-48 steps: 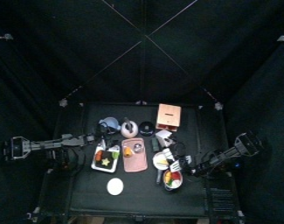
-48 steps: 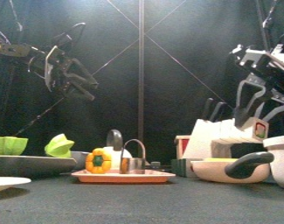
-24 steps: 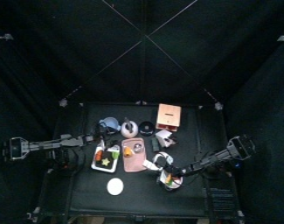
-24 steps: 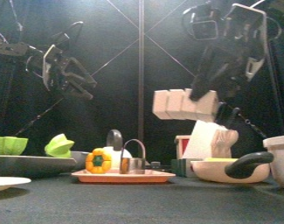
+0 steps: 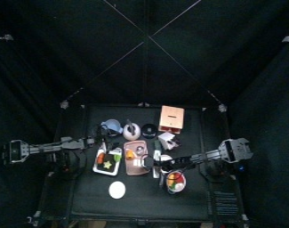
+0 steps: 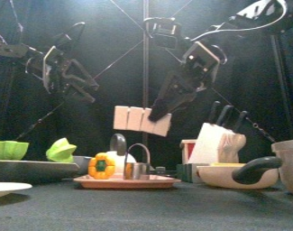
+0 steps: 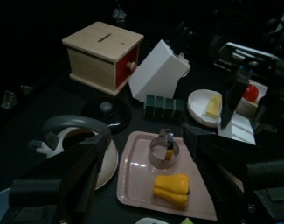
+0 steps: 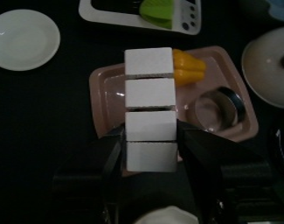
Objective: Place white sushi roll on plate
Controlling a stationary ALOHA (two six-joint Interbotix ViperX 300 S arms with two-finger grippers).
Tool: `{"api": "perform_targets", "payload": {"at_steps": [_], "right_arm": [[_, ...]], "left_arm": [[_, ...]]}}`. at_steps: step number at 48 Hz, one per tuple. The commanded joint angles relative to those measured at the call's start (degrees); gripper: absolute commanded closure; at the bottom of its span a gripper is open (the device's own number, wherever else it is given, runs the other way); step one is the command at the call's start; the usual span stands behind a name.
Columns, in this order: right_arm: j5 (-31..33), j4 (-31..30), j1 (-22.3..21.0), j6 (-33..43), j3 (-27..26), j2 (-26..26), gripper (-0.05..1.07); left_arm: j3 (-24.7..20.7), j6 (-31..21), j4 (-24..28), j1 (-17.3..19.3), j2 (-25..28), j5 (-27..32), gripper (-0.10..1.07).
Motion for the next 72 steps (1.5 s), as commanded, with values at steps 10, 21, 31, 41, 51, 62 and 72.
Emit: {"api": "perform_targets", "payload": {"at_steps": [10,21,31,41,51,62,72], "right_arm": [[-0.8,2.6,-2.5,-4.7,-5.3,3.9,0.37],[-3.1,2.7,-4.8,-4.7,-5.7,6.5,0.36],[-6.2,2.6,-5.1,-4.7,-6.0,8.7,0.36],[-6.4,2.9,-5.6,-4.7,-6.4,9.7,0.36],[-6.2,4.0,-7.0,-4.6,-6.7,9.8,0.28],[-5.3,5.2,-7.6,-4.7,-6.4,9.8,0.12],[-3.6,5.4,-7.6,-4.7,-6.5,9.8,0.11]], "left_arm": [[-0.2,0.1,0.2,0.2,-1.4,0.0,-0.02],[0.2,0.1,0.1,0.2,-2.5,0.1,-0.02],[0.3,0.1,0.2,0.2,-2.5,0.1,-0.02],[0.3,0.1,0.2,0.3,-2.5,0.0,-0.02],[0.3,0.1,0.2,0.2,-2.5,0.0,-0.02],[0.4,0.1,0.2,0.2,-2.5,0.0,-0.02],[0.4,0.1,0.2,0.2,-2.5,0.1,-0.02]]}}
